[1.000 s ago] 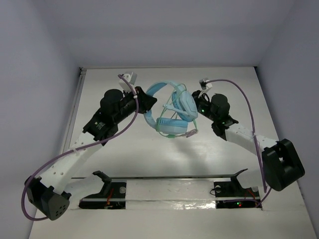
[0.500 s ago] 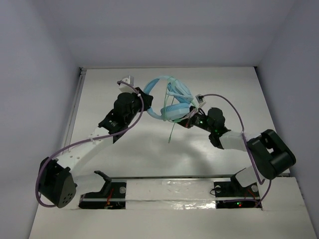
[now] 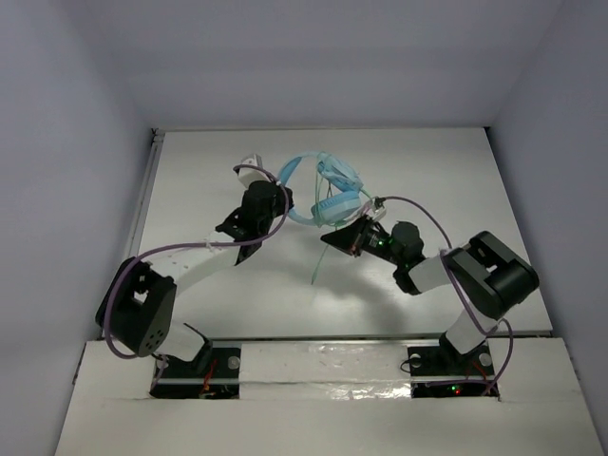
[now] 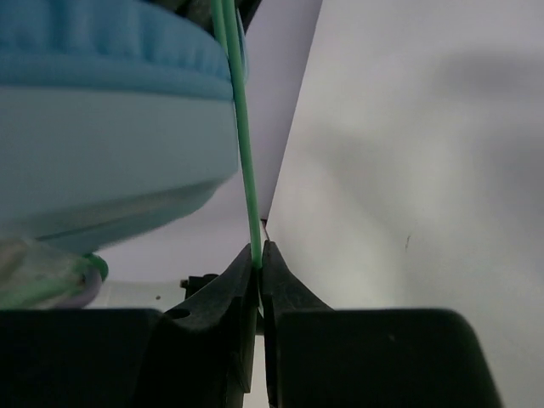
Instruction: Wrap the headphones
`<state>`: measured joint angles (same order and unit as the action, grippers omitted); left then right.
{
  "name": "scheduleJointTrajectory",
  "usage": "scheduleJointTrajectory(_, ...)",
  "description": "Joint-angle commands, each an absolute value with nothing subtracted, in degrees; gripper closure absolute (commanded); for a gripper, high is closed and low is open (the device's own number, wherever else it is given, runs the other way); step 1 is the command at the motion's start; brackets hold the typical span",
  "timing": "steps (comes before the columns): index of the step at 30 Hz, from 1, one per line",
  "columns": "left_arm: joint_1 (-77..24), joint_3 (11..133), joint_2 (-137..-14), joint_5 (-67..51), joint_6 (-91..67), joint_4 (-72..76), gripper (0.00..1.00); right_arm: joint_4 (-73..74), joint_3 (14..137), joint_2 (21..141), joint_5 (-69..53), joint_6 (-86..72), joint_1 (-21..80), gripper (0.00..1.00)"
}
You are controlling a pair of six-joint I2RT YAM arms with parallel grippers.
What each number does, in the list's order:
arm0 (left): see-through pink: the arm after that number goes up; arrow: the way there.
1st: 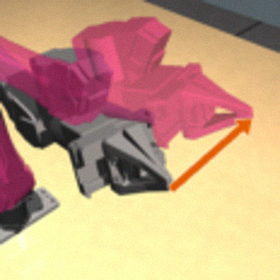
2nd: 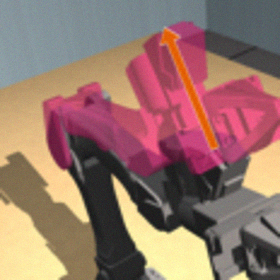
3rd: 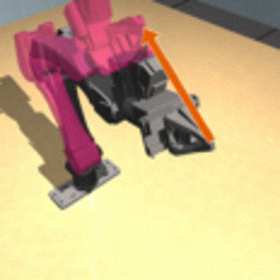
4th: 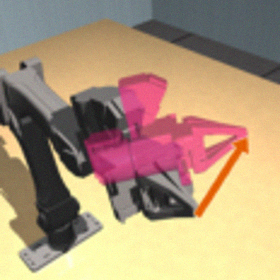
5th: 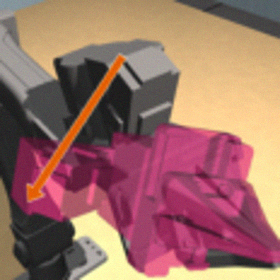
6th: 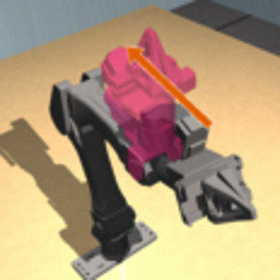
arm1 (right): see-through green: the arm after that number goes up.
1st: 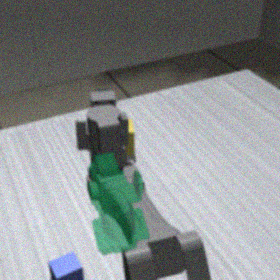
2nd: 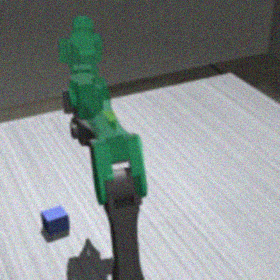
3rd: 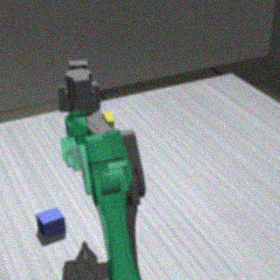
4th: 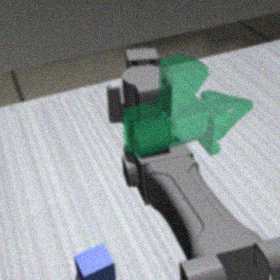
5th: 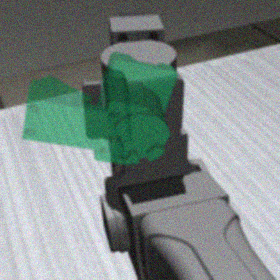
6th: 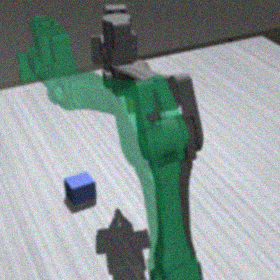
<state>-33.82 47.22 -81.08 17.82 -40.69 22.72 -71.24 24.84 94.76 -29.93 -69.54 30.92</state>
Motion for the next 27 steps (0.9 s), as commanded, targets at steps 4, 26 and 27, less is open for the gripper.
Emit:
scheduleJointTrajectory(4, -33.0, 48.1, -84.6, 25.5, -48.0, 36.9, 1.00, -85.4, 22.0, 103.8, -30.6, -74.5, 34.4, 0.89)
scheduleJointTrajectory(26, -33.6, 56.9, -105.6, 25.0, -43.7, 35.0, 1.00, -71.9, 16.6, 96.0, -22.3, -70.2, 34.5, 0.76)
scheduleJointTrajectory(27, -34.2, 57.1, -105.8, 25.4, -43.2, 34.9, 1.00, -66.1, 17.1, 94.2, -22.0, -69.2, 34.5, 0.75)
